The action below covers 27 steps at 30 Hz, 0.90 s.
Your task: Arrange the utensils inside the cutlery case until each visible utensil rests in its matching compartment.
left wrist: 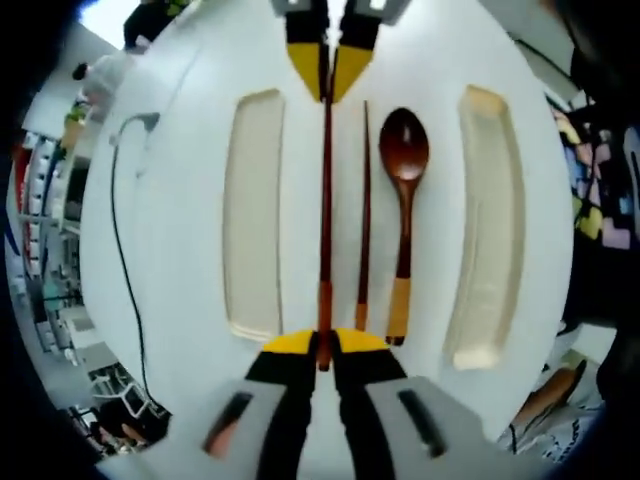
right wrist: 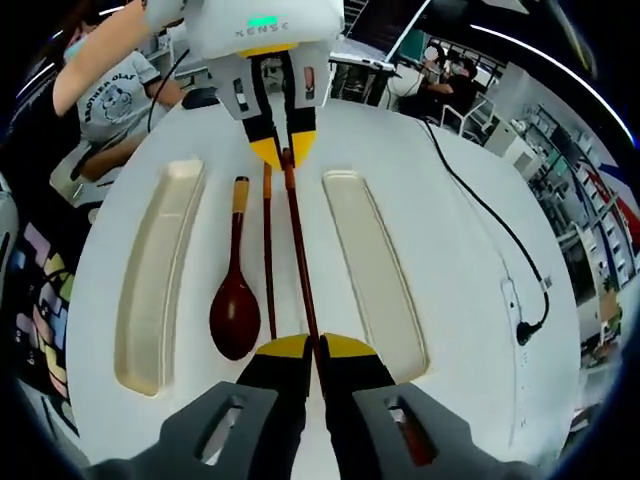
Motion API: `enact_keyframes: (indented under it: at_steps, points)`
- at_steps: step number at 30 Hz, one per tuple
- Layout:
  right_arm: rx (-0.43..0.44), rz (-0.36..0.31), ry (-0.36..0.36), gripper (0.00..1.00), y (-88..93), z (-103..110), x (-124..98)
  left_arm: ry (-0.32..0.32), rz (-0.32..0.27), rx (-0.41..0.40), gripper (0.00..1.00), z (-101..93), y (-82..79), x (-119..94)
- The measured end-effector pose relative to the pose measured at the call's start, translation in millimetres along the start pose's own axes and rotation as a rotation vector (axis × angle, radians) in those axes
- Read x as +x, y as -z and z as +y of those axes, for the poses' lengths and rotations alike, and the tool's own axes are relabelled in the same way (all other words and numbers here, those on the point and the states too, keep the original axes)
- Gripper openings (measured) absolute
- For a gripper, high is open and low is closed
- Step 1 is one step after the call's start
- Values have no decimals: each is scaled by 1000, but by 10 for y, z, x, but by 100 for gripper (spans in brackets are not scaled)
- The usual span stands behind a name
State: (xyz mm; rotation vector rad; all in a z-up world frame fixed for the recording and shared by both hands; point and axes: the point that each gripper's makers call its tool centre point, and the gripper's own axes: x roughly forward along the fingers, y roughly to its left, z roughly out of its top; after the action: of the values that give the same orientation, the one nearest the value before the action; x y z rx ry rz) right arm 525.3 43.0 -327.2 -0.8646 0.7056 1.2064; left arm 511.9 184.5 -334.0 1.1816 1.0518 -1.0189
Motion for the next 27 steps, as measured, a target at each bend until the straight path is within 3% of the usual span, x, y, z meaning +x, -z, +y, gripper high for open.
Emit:
enact_keyframes:
  at_steps: [9,15,17,21,27]
  points:
    - [-30,1,31,1,-103,159,-189,-26,-17,24,6,90,-29,-189]
    - [17,-7,13,1,-122,403,-269,0,-2,49,6,-168,-8,-269]
    - [3,-12,11,1,-113,518,-278,20,5,49,6,-162,-21,-253]
    - [6,-27,-7,1,-112,636,-287,47,14,58,6,-357,27,-241]
    - [0,-23,-19,1,-92,750,-286,55,-2,71,6,-498,48,-225]
